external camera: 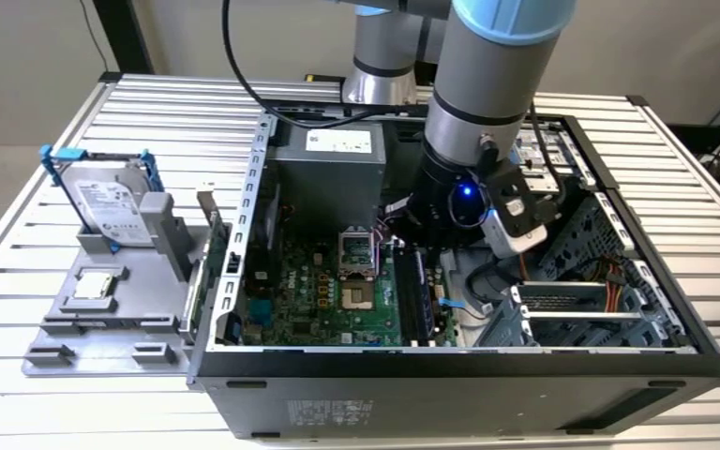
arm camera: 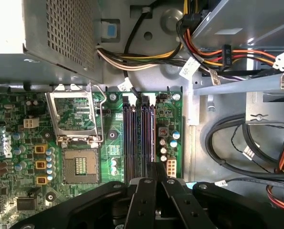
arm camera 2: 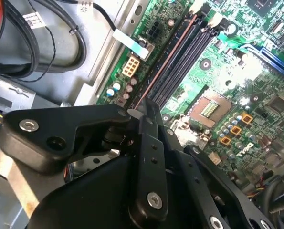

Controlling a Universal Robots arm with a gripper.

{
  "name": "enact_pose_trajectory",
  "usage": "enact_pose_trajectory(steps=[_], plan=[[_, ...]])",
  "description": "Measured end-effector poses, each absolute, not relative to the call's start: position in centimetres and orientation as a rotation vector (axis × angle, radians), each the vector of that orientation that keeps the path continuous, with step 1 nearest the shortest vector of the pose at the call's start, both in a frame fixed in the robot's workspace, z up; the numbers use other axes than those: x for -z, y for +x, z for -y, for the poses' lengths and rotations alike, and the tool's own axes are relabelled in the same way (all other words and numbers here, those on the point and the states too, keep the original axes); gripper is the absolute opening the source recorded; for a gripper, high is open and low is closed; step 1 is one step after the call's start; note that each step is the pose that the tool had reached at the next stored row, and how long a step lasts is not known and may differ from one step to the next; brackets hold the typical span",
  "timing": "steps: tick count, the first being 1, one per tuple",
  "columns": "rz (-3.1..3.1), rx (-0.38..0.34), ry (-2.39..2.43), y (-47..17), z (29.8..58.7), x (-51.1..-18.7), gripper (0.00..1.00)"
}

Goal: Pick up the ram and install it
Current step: 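Press down the ram until it locks into place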

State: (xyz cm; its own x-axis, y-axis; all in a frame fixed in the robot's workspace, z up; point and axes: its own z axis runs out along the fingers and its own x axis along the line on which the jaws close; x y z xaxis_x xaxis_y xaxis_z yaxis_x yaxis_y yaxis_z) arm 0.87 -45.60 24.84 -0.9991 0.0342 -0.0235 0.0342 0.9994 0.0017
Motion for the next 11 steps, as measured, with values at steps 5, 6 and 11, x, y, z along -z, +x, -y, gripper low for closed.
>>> enact_pose_trajectory(steps=[5, 6, 11], plan=[[-3.118, -0.002, 0.053, 0.87, 45.60, -24.91, 0.00], [-3.118, -0.002, 0.053, 0.87, 45.60, -24.92, 0.00], [-3.118, -0.002, 0.053, 0.87, 45.60, -24.99, 0.00]])
